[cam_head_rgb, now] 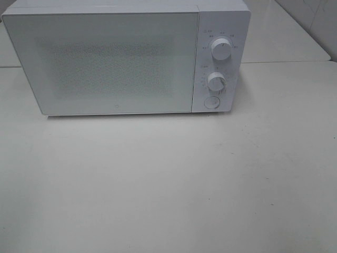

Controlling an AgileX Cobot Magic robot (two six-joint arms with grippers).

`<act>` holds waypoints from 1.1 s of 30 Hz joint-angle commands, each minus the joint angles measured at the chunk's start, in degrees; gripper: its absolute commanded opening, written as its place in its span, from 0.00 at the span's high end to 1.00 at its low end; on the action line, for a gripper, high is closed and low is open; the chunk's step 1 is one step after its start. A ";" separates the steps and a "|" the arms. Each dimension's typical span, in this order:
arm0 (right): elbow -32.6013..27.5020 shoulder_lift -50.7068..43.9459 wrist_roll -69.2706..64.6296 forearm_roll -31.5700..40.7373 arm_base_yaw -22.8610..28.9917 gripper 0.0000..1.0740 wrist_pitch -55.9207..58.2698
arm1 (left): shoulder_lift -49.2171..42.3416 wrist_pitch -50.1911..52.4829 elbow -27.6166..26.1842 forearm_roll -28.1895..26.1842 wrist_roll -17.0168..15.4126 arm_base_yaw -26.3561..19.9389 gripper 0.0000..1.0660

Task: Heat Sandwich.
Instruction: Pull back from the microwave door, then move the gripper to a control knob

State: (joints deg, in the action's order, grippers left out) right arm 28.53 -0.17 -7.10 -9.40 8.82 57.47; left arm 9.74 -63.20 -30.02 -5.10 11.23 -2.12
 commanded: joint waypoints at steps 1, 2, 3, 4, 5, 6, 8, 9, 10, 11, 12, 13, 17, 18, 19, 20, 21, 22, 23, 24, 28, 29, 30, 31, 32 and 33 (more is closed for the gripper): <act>-0.11 -1.66 0.40 -0.23 -0.11 0.53 -0.23 | -5.50 1.55 0.34 -1.49 0.40 -0.17 0.34; -0.11 -1.66 0.40 -0.23 -0.11 0.53 -0.23 | -5.50 1.55 0.34 -1.49 0.40 -0.17 0.34; -0.11 -1.66 0.40 -0.23 -0.11 0.53 -0.23 | -8.25 1.55 0.34 -1.49 0.34 -0.17 0.34; -0.11 -1.66 0.40 -0.23 -0.11 0.53 -0.23 | -9.28 1.55 0.34 -1.55 0.17 -0.17 0.34; -0.11 -1.66 0.40 -0.23 -0.11 0.53 -0.23 | -10.54 1.55 0.34 -1.55 -0.63 -0.17 0.34; -0.11 -1.66 0.40 -0.23 -0.11 0.53 -0.23 | -11.63 1.60 0.34 -1.43 -2.86 -0.17 0.34; -0.11 -1.66 0.40 -0.23 -0.11 0.53 -0.23 | -11.34 1.66 0.34 -1.66 -4.35 -0.17 0.34; -0.11 -1.66 0.40 -0.23 -0.11 0.53 -0.23 | -11.29 1.72 0.34 -1.78 -5.39 -0.17 0.34; -0.11 -1.66 0.40 -0.23 -0.11 0.53 -0.23 | -11.34 1.72 0.34 -1.72 -5.56 -0.17 0.35; -0.11 -1.66 0.40 -0.23 -0.11 0.53 -0.23 | -11.34 1.72 0.40 -1.72 -5.56 -0.17 0.35; -0.11 -1.66 0.40 -0.23 -0.11 0.53 -0.23 | -11.34 1.72 0.40 -1.72 -5.56 -0.17 0.35; -0.11 -1.66 0.40 -0.23 -0.11 0.53 -0.23 | -11.34 1.78 0.40 -1.72 -5.56 -0.17 0.35; -0.11 -1.66 0.40 -0.23 -0.11 0.53 -0.23 | -11.34 1.83 0.40 -1.72 -5.56 -0.17 0.35; -0.11 -1.66 0.40 -0.23 -0.11 0.53 -0.23 | -11.34 1.83 0.40 -1.72 -5.50 -0.17 0.35; -0.11 -1.66 0.40 -0.23 -0.11 0.53 -0.23 | -11.34 1.83 0.40 -1.72 -5.50 -0.17 0.35; -0.11 -1.66 0.40 -0.23 -0.11 0.53 -0.23 | -11.34 1.83 0.40 -1.72 -5.50 -0.17 0.35; -0.11 -1.66 0.40 -0.23 -0.11 0.53 -0.23 | -11.34 1.83 0.40 -1.72 -5.50 -0.17 0.35; -0.11 -1.66 0.40 -0.23 -0.11 0.53 -0.23 | -11.34 1.83 0.40 -1.72 -5.50 -0.17 0.35; -0.11 -1.66 0.40 -0.23 -0.11 0.53 -0.23 | -11.34 1.83 0.40 -1.72 -5.50 -0.17 0.35; -0.11 -1.66 0.40 -0.23 -0.11 0.53 -0.23 | -11.34 1.89 0.40 -1.60 -5.50 -0.17 0.35; -0.11 -1.66 0.40 -0.23 -0.11 0.53 -0.23 | -11.34 1.89 0.40 -1.60 -5.50 -0.17 0.35; -0.11 -1.66 0.40 -0.23 -0.11 0.53 -0.23 | -11.34 1.89 0.40 -1.60 -5.50 -0.17 0.35; -0.11 -1.66 0.40 -0.23 -0.11 0.53 -0.23 | -11.34 1.89 0.40 -1.60 -5.50 -0.17 0.35; -0.11 -1.66 0.40 -0.23 -0.11 0.53 -0.23 | -11.34 1.89 0.40 -1.60 -5.50 -0.17 0.35; -0.11 -1.66 0.40 -0.23 -0.11 0.53 -0.23 | -11.34 1.89 0.40 -1.60 -5.50 -0.17 0.35; -0.11 -1.66 0.40 -0.23 -0.11 0.53 -0.23 | -11.34 1.89 0.40 -1.60 -5.50 -0.17 0.35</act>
State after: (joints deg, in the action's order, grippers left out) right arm 28.53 -0.17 -7.10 -9.40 8.82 57.47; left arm -0.29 -61.99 -29.62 -6.25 6.07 -2.12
